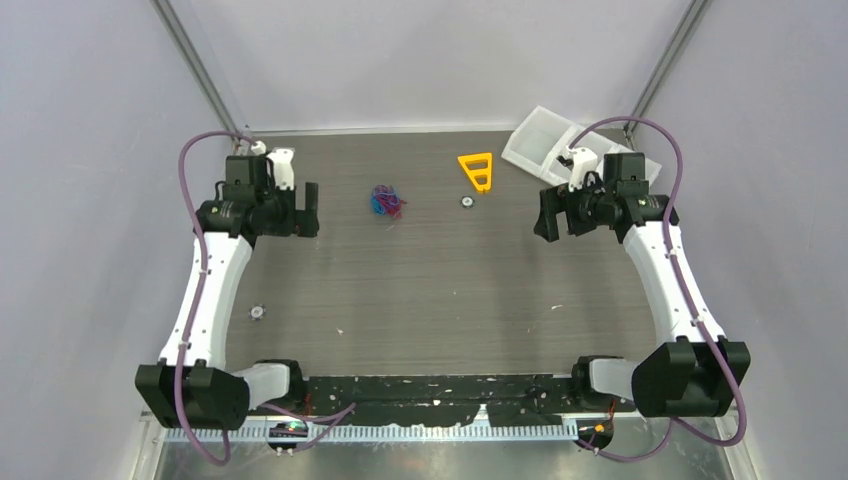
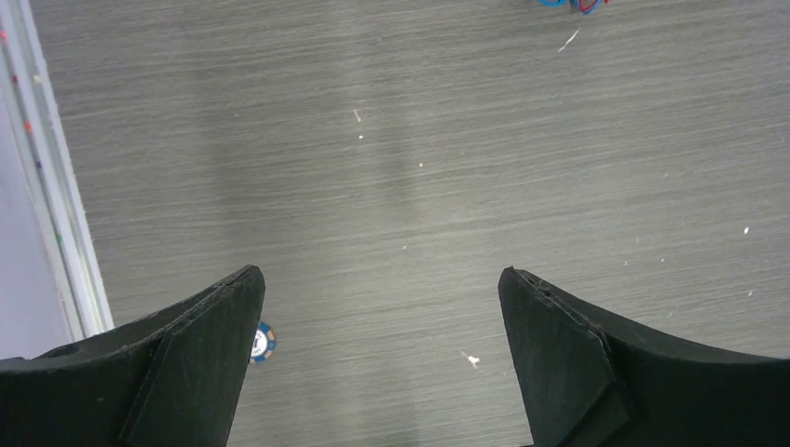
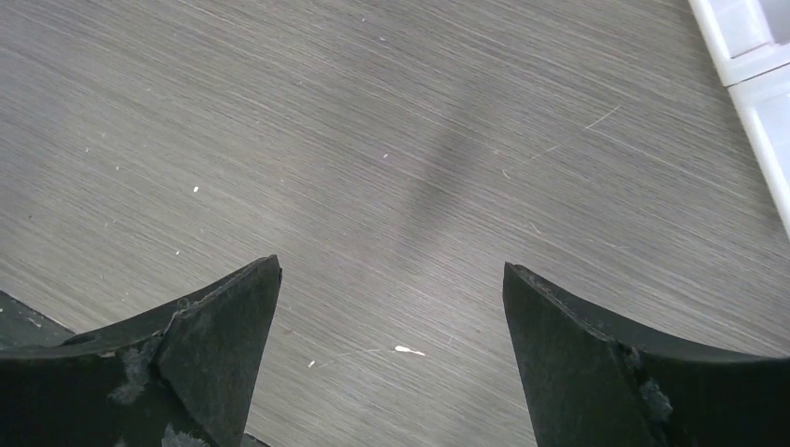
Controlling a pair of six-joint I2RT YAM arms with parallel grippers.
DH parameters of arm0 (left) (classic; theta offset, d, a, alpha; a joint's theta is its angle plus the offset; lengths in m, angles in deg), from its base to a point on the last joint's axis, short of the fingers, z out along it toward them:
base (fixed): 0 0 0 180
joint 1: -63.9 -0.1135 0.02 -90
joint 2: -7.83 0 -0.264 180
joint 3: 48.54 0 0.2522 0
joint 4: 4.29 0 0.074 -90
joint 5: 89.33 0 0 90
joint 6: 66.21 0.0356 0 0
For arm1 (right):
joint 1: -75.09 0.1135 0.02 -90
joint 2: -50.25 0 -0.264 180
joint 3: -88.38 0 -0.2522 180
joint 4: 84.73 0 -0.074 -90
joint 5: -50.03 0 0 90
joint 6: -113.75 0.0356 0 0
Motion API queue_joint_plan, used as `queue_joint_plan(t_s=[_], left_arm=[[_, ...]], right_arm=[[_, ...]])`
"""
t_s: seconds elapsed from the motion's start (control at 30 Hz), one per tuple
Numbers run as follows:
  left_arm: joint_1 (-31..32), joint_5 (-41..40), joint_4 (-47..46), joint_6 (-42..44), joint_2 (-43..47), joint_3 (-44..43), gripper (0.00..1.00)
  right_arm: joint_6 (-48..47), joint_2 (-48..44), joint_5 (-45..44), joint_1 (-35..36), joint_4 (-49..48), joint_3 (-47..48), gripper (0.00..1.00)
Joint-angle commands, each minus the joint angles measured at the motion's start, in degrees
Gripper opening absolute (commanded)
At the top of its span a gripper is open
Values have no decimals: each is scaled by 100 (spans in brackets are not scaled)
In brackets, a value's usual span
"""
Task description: Untangle the cables
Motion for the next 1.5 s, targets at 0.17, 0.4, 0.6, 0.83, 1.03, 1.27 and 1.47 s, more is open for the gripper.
queue_joint_plan(t_s=[0.17, 0.4, 0.6, 0.83, 1.03, 1.27, 1.47], left_arm=[[35, 925, -1002, -1012, -1207, -1108, 99], [512, 1565, -2405, -1725, -2395, -1404, 99], [886, 1494, -2929, -2021, -3647, -1991, 99], [1075, 1029, -2672, -2301, -4956, -2683, 99], [1113, 1574, -2615, -2968, -5535, -2736, 81], [1197, 2422, -3037, -3317, -5529, -2416, 23], [1562, 3593, -3554, -2492, -4348, -1458, 0]], right_arm=[[136, 263, 388, -11, -208, 163, 95], [429, 579, 484, -5, -443, 107, 95], [569, 893, 475, -9, -528, 180, 95], [673, 1061, 481, -4, -491, 352, 95], [549, 1072, 361, -4, -303, 391, 95], [748, 1057, 452, -7, -432, 216, 95], [1456, 1339, 1138, 82, -1054, 57, 97]])
